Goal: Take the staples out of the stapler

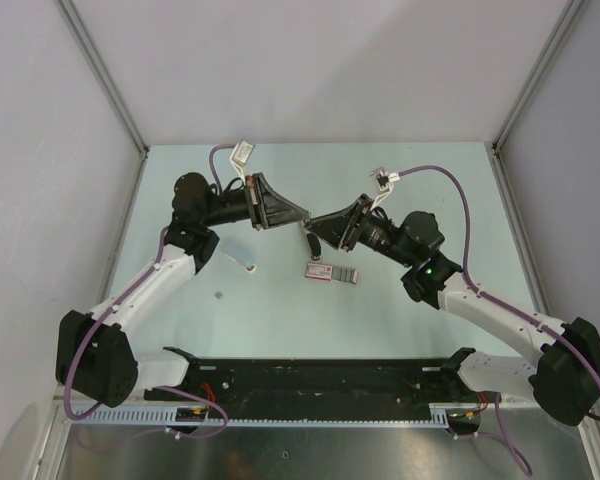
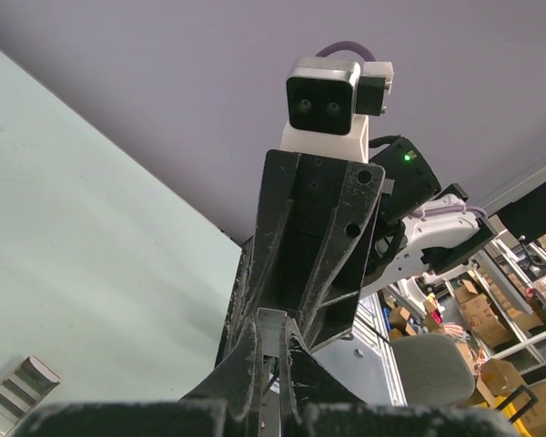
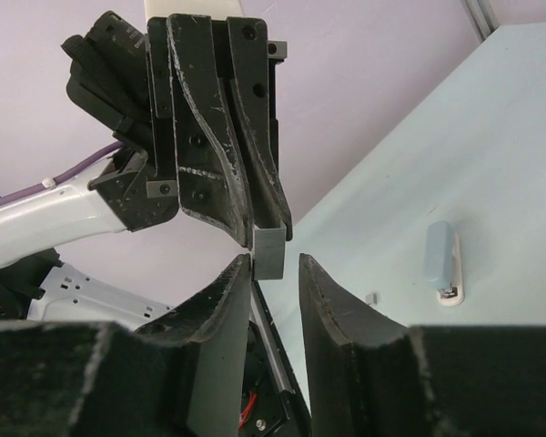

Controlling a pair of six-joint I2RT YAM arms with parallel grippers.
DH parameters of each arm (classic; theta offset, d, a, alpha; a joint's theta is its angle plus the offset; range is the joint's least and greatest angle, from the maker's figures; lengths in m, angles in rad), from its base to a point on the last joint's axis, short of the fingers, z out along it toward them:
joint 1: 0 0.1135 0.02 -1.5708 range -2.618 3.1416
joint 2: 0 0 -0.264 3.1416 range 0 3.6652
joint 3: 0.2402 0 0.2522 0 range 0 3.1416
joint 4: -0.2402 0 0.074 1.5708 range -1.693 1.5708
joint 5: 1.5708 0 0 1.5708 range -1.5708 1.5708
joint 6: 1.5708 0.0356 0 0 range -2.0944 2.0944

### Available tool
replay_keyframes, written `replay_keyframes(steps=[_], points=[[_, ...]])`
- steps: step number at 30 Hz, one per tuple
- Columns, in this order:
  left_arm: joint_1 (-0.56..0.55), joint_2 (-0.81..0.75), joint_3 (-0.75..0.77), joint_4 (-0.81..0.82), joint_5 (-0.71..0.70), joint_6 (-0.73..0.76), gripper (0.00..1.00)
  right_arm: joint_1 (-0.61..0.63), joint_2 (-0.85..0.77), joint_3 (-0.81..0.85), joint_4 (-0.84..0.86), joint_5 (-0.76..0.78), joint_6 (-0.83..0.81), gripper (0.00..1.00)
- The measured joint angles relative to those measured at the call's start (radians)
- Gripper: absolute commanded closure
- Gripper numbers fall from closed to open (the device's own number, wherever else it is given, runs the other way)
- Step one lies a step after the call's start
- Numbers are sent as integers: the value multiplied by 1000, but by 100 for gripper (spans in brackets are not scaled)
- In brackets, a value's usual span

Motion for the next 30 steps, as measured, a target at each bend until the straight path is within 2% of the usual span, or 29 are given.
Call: replay_keyframes(steps=[6,11,13,17,19,25,30], points=[[0,0,-11,0,-3,0,100,2,0,0,2,0,0,82],[0,0,-11,1,-5,1,99,2,1,0,2,1,3,97],[0,0,-11,1,-5,1,92,2,1,0,2,1,3,99],[0,0,-11,-1,-7,13,61,2,1,0,0,2,3,100],[2,0,-11,-11,-11,31,52,3,1,1,-6,7,-2,100],[59,9,46,-202,-34,175,46,7,-6,8,-144,63,-54,100],[153,48,140,-399,-72,360,44,30,2,10,-332,190,-97,100]])
